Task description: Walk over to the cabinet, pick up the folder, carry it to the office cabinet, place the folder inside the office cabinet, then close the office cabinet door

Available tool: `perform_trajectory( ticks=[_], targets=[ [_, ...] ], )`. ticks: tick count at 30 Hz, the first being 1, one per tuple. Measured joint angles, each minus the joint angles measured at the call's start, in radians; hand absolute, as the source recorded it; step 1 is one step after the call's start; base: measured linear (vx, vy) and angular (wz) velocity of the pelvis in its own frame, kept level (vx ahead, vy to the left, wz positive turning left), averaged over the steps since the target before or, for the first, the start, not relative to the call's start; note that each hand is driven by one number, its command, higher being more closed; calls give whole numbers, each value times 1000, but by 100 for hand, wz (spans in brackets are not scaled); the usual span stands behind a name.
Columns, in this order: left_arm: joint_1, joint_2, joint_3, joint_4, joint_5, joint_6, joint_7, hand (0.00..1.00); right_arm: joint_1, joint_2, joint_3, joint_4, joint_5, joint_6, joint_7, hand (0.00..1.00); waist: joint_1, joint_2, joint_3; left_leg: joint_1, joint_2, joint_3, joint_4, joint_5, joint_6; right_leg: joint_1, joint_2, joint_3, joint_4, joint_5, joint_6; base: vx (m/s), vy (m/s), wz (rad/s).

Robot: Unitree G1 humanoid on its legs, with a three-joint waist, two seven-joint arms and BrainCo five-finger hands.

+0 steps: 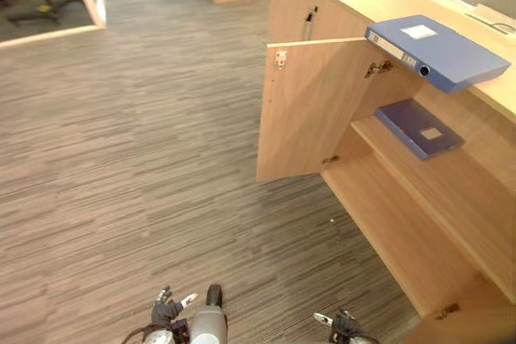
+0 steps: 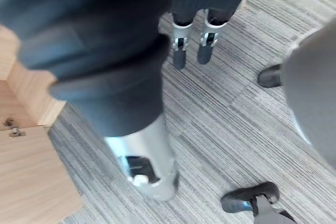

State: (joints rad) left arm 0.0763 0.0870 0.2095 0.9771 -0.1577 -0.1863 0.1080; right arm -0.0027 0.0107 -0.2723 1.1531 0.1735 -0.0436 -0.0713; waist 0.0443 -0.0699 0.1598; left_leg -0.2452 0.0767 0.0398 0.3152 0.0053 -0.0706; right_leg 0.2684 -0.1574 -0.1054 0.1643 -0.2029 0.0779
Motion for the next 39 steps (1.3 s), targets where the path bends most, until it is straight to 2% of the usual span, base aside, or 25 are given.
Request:
perform_trajectory(
  ticks=[2,4,6,7,8,9,10,11,13,14,15,16,17,18,20,24,28,31,32,33,34,35,36,37,39],
  targets=[
    [0,4,0,20,0,0,0,0,21,0,-3,0,1,0,3,0,1,-5,-35,9,-18,57,61,-77,34,-47,-40,55,110,14,20,358,261,-55],
    [2,4,0,43,3,2,0,0,24,-1,-15,-1,1,0,11,0,2,-5,-51,68,-41,116,45,-116,60,-125,-90,81,284,52,5,413,293,-69],
    [17,5,-4,49,4,4,-1,0,30,-9,-23,0,0,1,16,0,-6,-1,-51,175,-61,162,-8,-136,84,-181,-160,3,467,169,-27,416,299,-58],
    [28,9,-13,50,6,4,-1,0,40,-13,-29,-2,-1,1,16,0,-17,9,-45,264,-67,186,-61,-146,93,-197,-218,-86,587,221,-69,313,198,-52],
    [31,19,-23,62,10,7,-1,0,41,-15,-45,-12,-3,-7,14,0,-28,8,-45,338,-73,198,-113,-148,95,-235,-269,-169,750,202,-90,290,171,-44],
    [31,23,-32,73,11,8,-1,0,40,-16,-50,-16,-3,-8,14,0,-33,9,-45,365,-73,200,-136,-148,95,-253,-280,-204,818,190,-100,238,117,-33],
    [31,28,-46,79,31,11,-2,0,40,-18,-54,-23,-4,-10,14,0,-43,10,-45,407,-71,212,-173,-148,95,-299,-286,-257,911,154,-93,193,64,-28],
    [31,28,-50,79,36,13,-4,0,40,-18,-60,-31,-7,-17,13,0,-43,11,-44,442,-70,228,-198,-147,94,-338,-283,-300,926,99,-94,188,40,-35],
    [29,27,-50,87,38,16,-7,0,40,-17,-60,-52,-25,-21,13,0,-51,23,-33,474,-55,245,-205,-147,94,-367,-266,-386,829,-9,-72,198,-59,-29],
    [29,26,-50,92,38,16,-7,0,40,-17,-61,-56,-31,-23,13,0,-54,27,-30,481,-48,247,-203,-147,94,-373,-260,-413,783,-30,-71,209,-150,-25],
    [30,27,-48,94,38,17,-8,0,40,-18,-61,-58,-37,-24,13,0,-56,31,-24,497,-34,251,-197,-151,88,-374,-248,-476,659,-42,-70,135,-142,-23],
    [32,29,-47,94,39,16,-8,0,40,-17,-59,-58,-37,-23,13,0,-54,26,-21,503,-34,259,-192,-157,78,-374,-239,-509,562,-19,-78,155,-206,-42],
    [29,30,-44,99,40,16,-10,0,40,-20,-61,-52,-37,-19,14,0,-50,28,-12,520,-34,277,-190,-181,41,-354,-213,-555,463,11,-107,183,-213,-73],
    [26,9,-41,115,40,16,-10,0,33,-37,-66,-51,-37,-17,14,0,-47,61,-9,523,-8,302,-193,-187,35,-340,-172,-573,413,4,-114,185,-214,-78],
    [24,-9,-43,121,41,16,-10,0,31,-51,-94,-54,-37,-17,13,0,-58,88,0,531,8,328,-217,-180,29,-336,-146,-632,382,1,-118,168,-209,-61],
    [2,-25,-43,114,49,15,-17,0,38,-47,-121,-58,-38,1,11,0,-56,83,12,568,31,414,-257,-177,14,-313,-107,-762,325,2,-122,74,-141,-37],
    [-4,-45,-43,114,69,21,-20,0,40,-30,-121,-87,-39,2,11,0,-67,88,10,582,51,472,-276,-198,-34,-325,-70,-757,292,-4,-112,-8,-10,-37],
    [-19,-45,-35,112,75,22,-22,0,39,-27,-119,-87,-40,4,13,0,-58,89,8,577,76,546,-267,-216,-61,-319,-54,-805,286,-23,-128,51,20,-61],
    [-15,-43,-20,113,76,24,-22,0,36,-27,-113,-87,-40,4,15,0,-59,94,5,573,106,581,-231,-235,-75,-310,-21,-809,255,-23,-128,143,-30,-92],
    [-10,-31,-1,116,77,27,-23,0,35,-23,-90,-83,-39,3,15,0,-54,80,3,544,148,606,-111,-255,-80,-300,22,-807,194,-12,-130,228,-144,-103],
    [-16,-19,3,114,76,29,-22,0,39,-20,-72,-62,-37,3,15,0,-54,64,-6,496,198,602,34,-266,-62,-281,59,-791,135,14,-151,287,-292,-93],
    [-15,-18,3,112,76,30,-22,0,38,-24,-61,-54,-35,2,13,0,-53,64,-6,452,256,586,188,-265,-53,-257,100,-771,83,32,-166,273,-354,-89],
    [-16,-20,8,104,72,30,-22,0,35,-35,-40,-46,-36,2,11,0,-48,68,0,393,331,537,406,-250,-12,-217,142,-731,38,44,-172,270,-257,-104],
    [-16,-23,4,89,70,29,-20,0,27,-40,-15,-34,-36,1,10,0,-45,73,6,333,374,484,581,-257,3,-191,166,-687,23,40,-174,230,-100,-103],
    [-18,-23,-9,70,69,24,-18,0,8,-41,-9,-5,-36,1,8,0,-42,68,11,251,374,418,668,-278,4,-162,175,-626,2,38,-175,229,7,-93]
  ],
)
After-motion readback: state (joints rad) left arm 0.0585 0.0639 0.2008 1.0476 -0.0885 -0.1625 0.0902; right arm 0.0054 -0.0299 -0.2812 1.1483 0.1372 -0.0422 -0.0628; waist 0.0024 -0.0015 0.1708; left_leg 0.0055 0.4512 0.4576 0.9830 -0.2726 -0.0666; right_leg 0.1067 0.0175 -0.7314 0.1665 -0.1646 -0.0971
